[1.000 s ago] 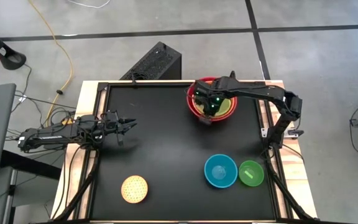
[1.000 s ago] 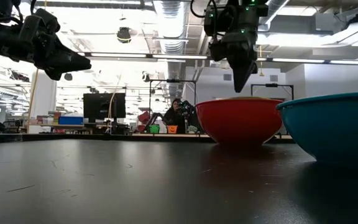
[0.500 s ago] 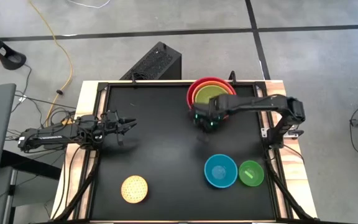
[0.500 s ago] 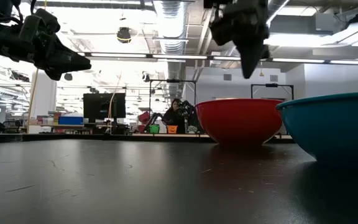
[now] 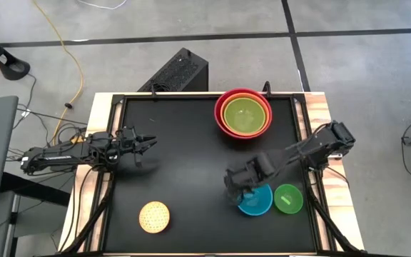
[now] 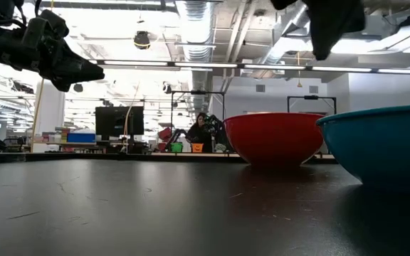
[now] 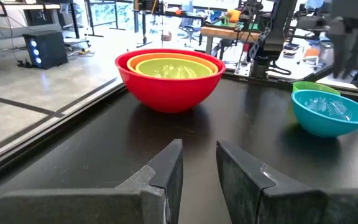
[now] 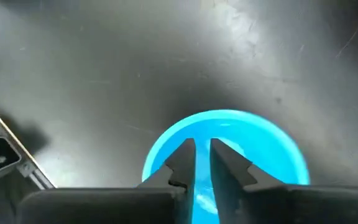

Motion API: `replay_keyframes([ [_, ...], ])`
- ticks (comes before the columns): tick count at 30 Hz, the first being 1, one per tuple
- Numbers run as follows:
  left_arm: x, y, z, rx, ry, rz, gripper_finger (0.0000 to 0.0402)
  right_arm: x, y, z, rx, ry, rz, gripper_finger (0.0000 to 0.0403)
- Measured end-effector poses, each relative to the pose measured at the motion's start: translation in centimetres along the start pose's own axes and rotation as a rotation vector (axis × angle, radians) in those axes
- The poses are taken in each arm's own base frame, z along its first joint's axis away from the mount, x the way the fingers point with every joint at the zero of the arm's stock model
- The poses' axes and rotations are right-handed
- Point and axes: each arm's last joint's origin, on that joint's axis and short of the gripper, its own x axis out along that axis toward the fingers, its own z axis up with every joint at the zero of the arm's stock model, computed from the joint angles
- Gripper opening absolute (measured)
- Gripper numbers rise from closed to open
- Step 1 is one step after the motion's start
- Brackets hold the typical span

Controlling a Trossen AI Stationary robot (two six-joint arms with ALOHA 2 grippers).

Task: Nest bowls inside each other
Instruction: Stack the blue bowl on top of the light green bowl

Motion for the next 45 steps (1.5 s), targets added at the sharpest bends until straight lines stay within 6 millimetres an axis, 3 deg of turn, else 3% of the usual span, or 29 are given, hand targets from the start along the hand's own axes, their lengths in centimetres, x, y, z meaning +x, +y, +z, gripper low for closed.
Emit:
replay_keyframes([
  [5, 0.0, 0.0, 0.0, 0.000, -0.003, 0.009, 0.0087, 1.2, 1.8, -2.8, 0.042, 0.009, -0.047, 0.0108],
  [9, 0.0, 0.0, 0.0, 0.000, -0.004, 0.012, 0.0087, 3.4, 2.8, -3.8, 0.110, 0.037, -0.103, 0.0158],
  [17, 0.0, 0.0, 0.0, -0.002, -0.005, 0.013, 0.0087, 7.5, 4.0, -3.2, 0.139, 0.215, -0.069, 0.0260],
  [23, 0.0, 0.0, 0.1, -0.002, -0.006, 0.012, 0.0087, 10.7, 3.5, -2.7, 0.156, 0.257, -0.180, 0.0269],
  [29, 0.0, 0.0, 0.1, -0.005, -0.007, 0.012, 0.0087, 12.3, 3.4, -2.0, 0.109, 0.299, -0.161, 0.0234],
  [33, 0.0, 0.0, 0.1, -0.005, -0.006, 0.011, 0.0087, 11.5, 3.3, -1.5, 0.113, 0.294, -0.119, 0.0146],
  [37, 0.0, 0.0, 0.1, -0.004, -0.008, 0.012, 0.0087, 9.1, 2.9, -0.7, 0.102, 0.294, -0.100, 0.0030],
  [38, 0.0, 0.0, 0.1, -0.004, -0.007, 0.012, 0.0087, 8.4, 2.8, -0.5, 0.097, 0.291, -0.090, 0.0018],
  [45, 0.0, 0.0, 0.0, 0.000, -0.003, 0.017, 0.0087, 2.7, 2.2, 1.3, 0.018, 0.193, 0.011, 0.0022],
])
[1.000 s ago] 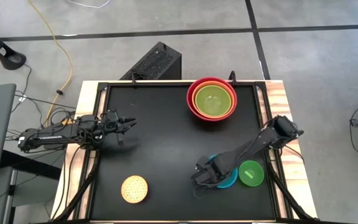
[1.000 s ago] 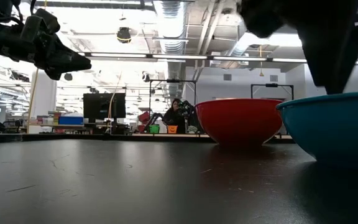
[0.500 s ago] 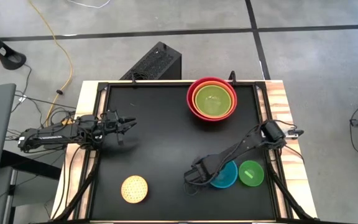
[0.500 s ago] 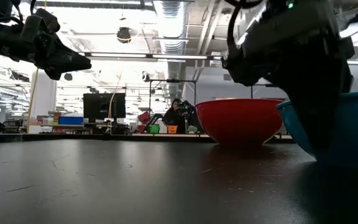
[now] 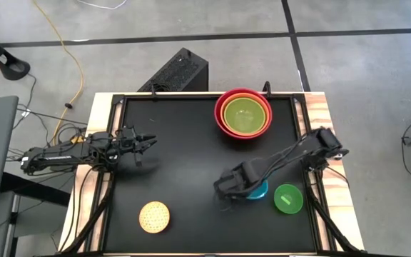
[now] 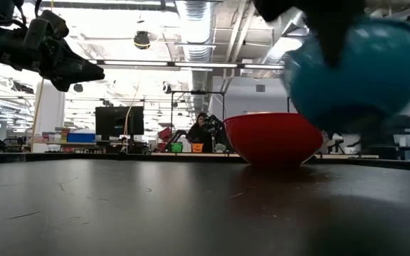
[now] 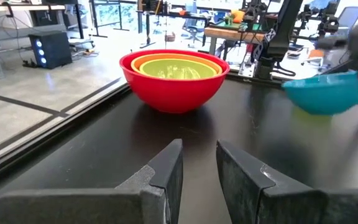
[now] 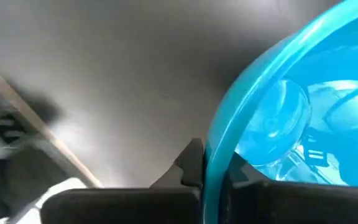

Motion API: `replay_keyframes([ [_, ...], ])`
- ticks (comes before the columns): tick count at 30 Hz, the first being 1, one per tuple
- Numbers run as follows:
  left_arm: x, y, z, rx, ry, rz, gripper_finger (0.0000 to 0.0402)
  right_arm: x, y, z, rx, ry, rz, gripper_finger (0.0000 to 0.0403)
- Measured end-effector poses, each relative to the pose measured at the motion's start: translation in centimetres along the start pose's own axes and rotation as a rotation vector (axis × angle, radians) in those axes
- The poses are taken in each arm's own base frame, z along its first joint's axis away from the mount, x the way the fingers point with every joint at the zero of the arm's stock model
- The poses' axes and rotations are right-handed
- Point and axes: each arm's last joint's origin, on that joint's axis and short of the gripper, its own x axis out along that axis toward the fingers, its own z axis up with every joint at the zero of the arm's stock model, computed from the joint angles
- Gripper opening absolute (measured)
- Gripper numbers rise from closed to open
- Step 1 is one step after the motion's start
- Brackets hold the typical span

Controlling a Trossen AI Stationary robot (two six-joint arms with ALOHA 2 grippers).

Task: Nest bowls inside each other
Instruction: Stack the blue bowl on top of the light green bowl

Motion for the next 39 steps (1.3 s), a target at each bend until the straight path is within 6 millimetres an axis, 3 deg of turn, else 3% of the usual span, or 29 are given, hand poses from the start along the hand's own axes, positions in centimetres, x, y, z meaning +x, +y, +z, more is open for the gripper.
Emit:
replay_keyframes([
  [9, 0.0, 0.1, 0.0, 0.001, 0.002, 0.018, 0.0087, -7.2, -3.6, 3.3, -0.196, -0.323, 0.003, 0.0022],
  [17, 0.0, 0.1, -0.1, 0.003, 0.009, 0.028, 0.0087, -10.1, -9.5, 8.0, -0.244, -0.504, -0.217, 0.0014],
  [23, 0.0, 0.2, -0.3, 0.019, 0.028, 0.048, 0.0087, -8.3, -13.5, 12.3, -0.222, -0.427, -0.320, 0.0016],
  [29, 0.0, 0.2, -0.4, 0.031, 0.042, 0.057, 0.0087, -5.3, -16.3, 15.1, -0.203, -0.277, -0.400, 0.0016],
  [34, 0.0, 0.2, -0.5, 0.031, 0.044, 0.058, 0.0087, -3.5, -18.1, 16.4, -0.183, -0.203, -0.431, 0.0016],
  [39, 0.0, 0.2, -0.6, 0.018, 0.057, 0.055, 0.0087, -2.0, -20.2, 16.1, -0.145, -0.160, -0.442, 0.0016],
])
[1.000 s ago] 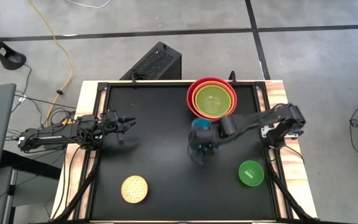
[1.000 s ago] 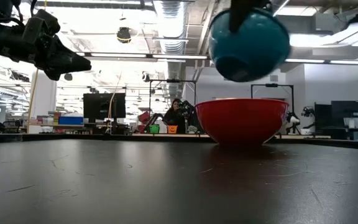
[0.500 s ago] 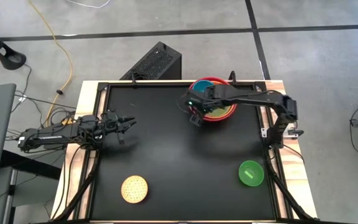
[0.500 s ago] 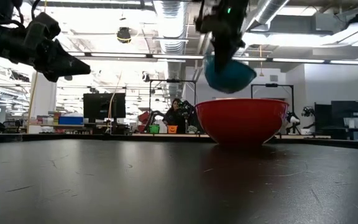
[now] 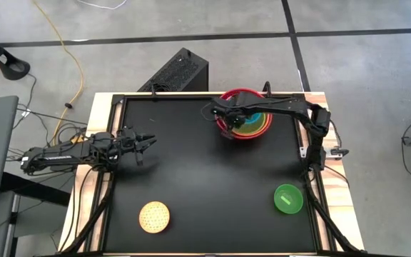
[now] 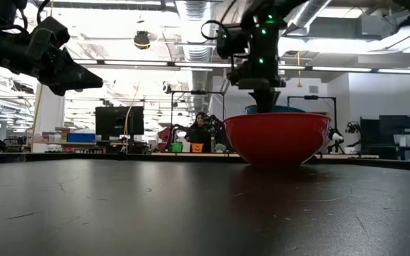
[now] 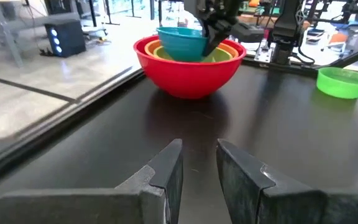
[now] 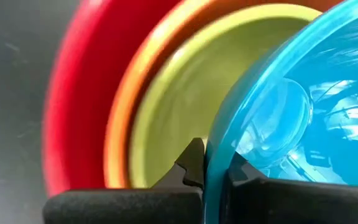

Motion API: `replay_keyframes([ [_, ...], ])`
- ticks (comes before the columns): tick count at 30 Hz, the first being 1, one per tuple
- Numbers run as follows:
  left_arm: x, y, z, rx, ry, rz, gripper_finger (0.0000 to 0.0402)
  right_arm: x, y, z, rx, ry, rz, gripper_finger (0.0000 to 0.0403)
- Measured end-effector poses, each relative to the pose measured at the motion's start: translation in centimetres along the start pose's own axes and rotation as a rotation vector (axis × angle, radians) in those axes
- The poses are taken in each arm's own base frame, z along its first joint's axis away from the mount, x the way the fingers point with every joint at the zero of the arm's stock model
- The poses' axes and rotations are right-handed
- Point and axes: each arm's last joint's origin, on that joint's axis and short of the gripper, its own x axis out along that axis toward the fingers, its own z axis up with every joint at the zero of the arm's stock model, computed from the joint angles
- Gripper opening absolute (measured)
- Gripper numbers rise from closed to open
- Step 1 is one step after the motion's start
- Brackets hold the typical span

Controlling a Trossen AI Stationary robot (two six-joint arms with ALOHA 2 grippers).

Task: Nest bowls inside each other
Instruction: Stack the blue bowl on top of the light green bowl

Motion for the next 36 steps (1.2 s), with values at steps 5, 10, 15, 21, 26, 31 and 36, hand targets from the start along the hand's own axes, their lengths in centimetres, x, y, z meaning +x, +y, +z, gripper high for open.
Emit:
replay_keyframes([
  [5, 0.0, 0.0, -0.1, -0.010, 0.007, -0.002, 0.0087, 1.6, -1.2, -1.0, 0.053, -0.012, 0.038, 0.0016],
  [10, 0.0, 0.0, -0.1, -0.011, 0.013, -0.002, 0.0087, 3.7, -1.5, -1.8, 0.077, 0.024, 0.063, 0.0016],
  [15, 0.0, 0.0, -0.1, -0.022, 0.013, -0.001, 0.0087, 4.5, -1.3, -2.1, 0.078, 0.017, 0.059, 0.0020],
  [21, 0.0, 0.0, -0.1, -0.025, 0.013, 0.000, 0.0087, 4.3, -0.4, -1.9, 0.062, -0.017, 0.069, 0.0054],
  [26, 0.0, 0.0, -0.1, -0.025, 0.013, -0.001, 0.0087, 4.1, 0.2, -2.0, 0.044, -0.017, 0.068, 0.0080],
  [31, 0.0, 0.0, -0.1, -0.031, 0.013, 0.000, 0.0087, 3.7, 0.1, -2.1, 0.057, -0.001, 0.016, 0.0106],
  [36, 0.0, 0.0, -0.1, -0.035, 0.013, 0.000, 0.0087, 2.4, 0.0, -1.7, 0.052, 0.004, 0.015, 0.0134],
])
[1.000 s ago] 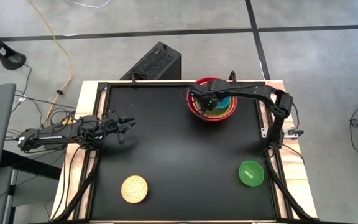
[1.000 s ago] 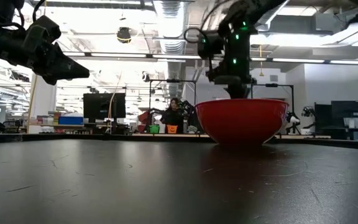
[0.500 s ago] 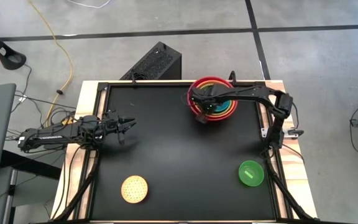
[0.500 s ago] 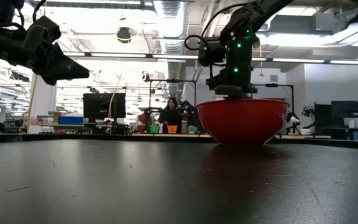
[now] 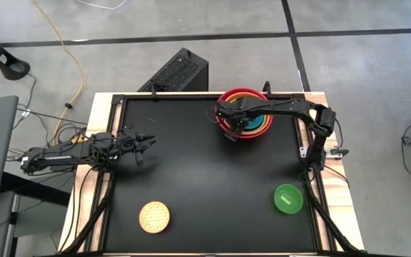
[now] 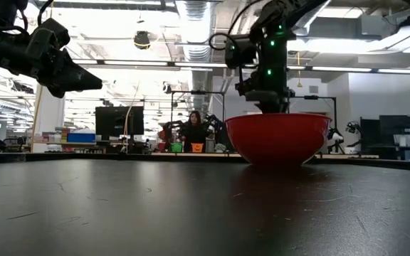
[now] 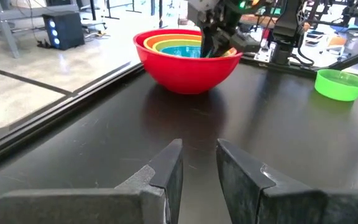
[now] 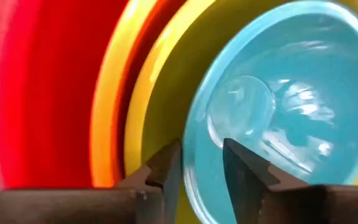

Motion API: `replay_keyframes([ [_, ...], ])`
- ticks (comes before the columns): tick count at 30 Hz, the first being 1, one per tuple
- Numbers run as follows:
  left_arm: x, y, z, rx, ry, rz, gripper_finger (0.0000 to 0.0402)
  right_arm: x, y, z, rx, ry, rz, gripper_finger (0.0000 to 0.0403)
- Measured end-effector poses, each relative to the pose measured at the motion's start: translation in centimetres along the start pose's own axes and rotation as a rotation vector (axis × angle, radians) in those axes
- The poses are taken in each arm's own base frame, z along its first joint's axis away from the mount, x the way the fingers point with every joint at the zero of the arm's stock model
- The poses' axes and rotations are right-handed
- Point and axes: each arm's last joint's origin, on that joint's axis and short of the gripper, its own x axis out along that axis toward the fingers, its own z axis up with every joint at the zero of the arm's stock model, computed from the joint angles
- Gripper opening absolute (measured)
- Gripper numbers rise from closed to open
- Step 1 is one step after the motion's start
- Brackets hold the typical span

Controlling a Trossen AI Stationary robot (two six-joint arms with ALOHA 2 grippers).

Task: Nest bowls inside each other
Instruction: Stack the blue bowl on top of the light green bowl, then stack the orange and blue bowl on top of the blue bowl

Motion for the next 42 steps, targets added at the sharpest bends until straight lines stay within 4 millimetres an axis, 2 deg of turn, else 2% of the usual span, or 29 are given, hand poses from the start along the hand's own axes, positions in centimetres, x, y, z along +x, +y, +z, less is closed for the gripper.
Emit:
replay_keyframes([
  [6, 0.0, 0.0, 0.0, -0.001, 0.000, 0.000, 0.0087, -2.9, 0.5, 0.6, -0.007, -0.021, 0.013, 0.0161],
  [12, 0.0, 0.0, 0.0, -0.002, -0.001, 0.001, 0.0087, -6.4, 3.3, 1.4, 0.006, -0.127, 0.170, 0.0165],
  [17, 0.0, 0.0, 0.0, -0.009, -0.001, 0.000, 0.0087, -8.8, 8.3, 1.7, -0.077, -0.315, 0.408, 0.0165],
  [23, 0.0, -0.1, 0.2, -0.021, -0.014, -0.013, 0.0087, -11.5, 15.7, 0.5, -0.353, -0.619, 0.554, 0.0164],
  [30, 0.0, -0.1, 0.3, -0.029, -0.026, -0.038, 0.0087, -12.1, 24.0, -1.6, -0.810, -0.989, 0.562, 0.0164],
  [33, 0.0, -0.1, 0.3, -0.044, -0.026, -0.038, 0.0087, -11.3, 27.2, -2.1, -0.874, -1.106, 0.590, 0.0164],
  [37, 0.1, -0.2, 0.3, -0.058, -0.027, -0.036, 0.0087, -10.3, 30.5, -2.0, -0.950, -1.123, 0.746, 0.0164],
  [42, 0.2, -0.2, 0.4, -0.059, -0.028, -0.032, 0.0087, -9.2, 33.4, -0.8, -1.021, -1.079, 0.809, 0.0164],
])
